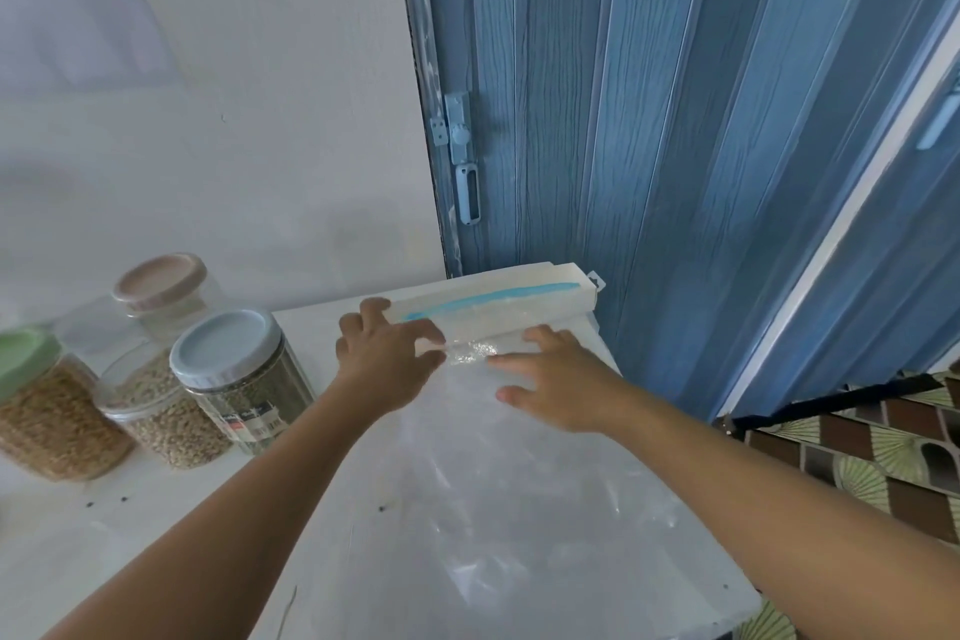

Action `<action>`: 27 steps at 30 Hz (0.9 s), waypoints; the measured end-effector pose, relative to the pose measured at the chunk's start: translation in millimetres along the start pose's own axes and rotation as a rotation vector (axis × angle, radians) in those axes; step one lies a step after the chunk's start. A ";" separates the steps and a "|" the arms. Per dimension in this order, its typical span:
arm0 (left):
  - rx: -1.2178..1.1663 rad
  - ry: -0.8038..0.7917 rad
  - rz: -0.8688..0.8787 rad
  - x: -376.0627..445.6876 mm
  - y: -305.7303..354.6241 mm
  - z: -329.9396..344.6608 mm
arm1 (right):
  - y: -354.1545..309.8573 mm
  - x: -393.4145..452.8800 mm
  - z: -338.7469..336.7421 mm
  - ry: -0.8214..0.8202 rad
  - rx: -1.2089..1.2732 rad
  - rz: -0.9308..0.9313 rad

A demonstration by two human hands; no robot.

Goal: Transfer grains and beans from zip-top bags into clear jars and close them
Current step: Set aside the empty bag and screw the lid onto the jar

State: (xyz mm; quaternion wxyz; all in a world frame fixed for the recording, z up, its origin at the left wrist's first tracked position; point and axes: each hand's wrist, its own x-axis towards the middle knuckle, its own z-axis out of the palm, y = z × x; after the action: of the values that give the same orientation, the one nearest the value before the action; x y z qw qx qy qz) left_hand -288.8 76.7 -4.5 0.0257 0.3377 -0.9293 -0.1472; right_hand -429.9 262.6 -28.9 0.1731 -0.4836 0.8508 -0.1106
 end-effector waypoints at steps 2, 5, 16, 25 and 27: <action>0.044 0.074 0.047 10.1 3.7 -1.7 | 2.7 -2.1 11.7 -0.069 -0.007 -0.005; 0.053 0.036 0.090 32.2 6.3 5.1 | 6.4 -4.8 21.0 -0.095 0.004 -0.006; -0.109 -0.080 0.079 75.9 23.8 11.9 | 8.5 -1.8 26.0 -0.090 0.019 -0.023; -0.142 0.051 0.234 78.8 31.4 11.4 | 12.9 -1.2 25.3 -0.043 -0.023 -0.038; -0.174 0.035 0.197 79.7 35.3 11.4 | 13.7 -1.0 24.7 -0.026 -0.035 -0.023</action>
State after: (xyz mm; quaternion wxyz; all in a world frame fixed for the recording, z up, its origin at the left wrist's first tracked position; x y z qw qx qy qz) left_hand -373.8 54.7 -9.2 0.0856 0.2437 -0.9412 -0.2179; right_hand -430.2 269.9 -56.2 0.1743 -0.4977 0.8448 -0.0912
